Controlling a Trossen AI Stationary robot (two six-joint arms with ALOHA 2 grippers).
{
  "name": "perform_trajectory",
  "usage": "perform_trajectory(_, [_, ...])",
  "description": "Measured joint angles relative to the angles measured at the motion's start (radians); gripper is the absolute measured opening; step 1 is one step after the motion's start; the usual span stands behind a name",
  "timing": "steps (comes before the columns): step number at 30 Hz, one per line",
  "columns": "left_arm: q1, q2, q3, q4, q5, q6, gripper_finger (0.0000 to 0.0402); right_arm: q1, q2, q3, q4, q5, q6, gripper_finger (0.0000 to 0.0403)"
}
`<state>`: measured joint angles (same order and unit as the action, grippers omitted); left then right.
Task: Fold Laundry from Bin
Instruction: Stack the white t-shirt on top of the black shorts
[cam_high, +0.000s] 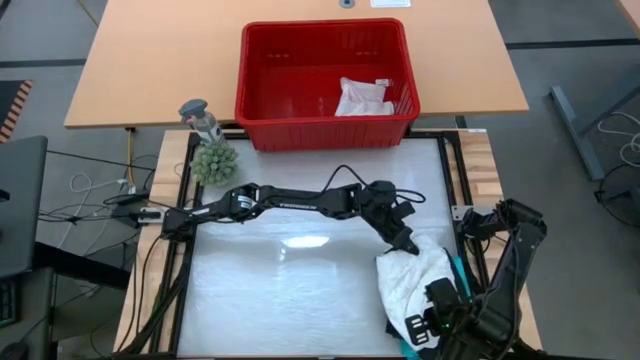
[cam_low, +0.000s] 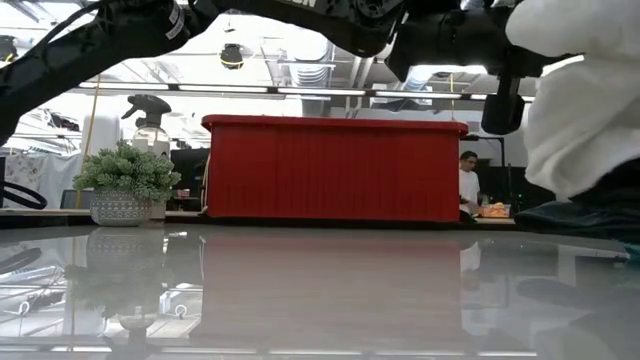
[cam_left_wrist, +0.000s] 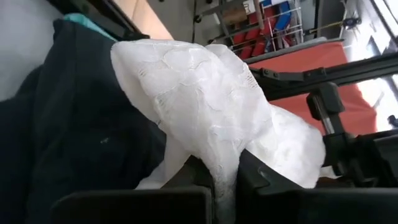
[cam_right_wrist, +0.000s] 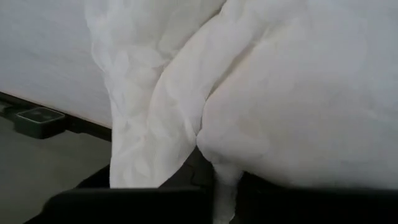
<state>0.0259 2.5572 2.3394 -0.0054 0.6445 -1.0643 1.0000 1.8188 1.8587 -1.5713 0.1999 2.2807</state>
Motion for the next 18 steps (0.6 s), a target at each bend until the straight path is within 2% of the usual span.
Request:
perform_trajectory(4, [-0.010,0.000,0.000,0.033,-0.025,0.111,0.0036,-0.001,0.001,0.000,0.001,-0.071,-0.009,0.0097])
perform_trajectory(10, [-0.028,0.000,0.000,0.083,-0.040,0.300,0.0127,0.009,0.001,0.000,0.004,-0.193,-0.010,0.0193])
perform_trajectory(14, [-0.031,-0.001,0.000,0.075,-0.056,0.405,0.0177,0.018,0.001,-0.019,0.003,-0.361,0.002,0.0207])
perform_trajectory(18, [-0.013,-0.001,0.002,0.033,-0.048,0.422,0.0205,0.045,0.001,-0.037,0.001,-0.400,0.020,0.0194])
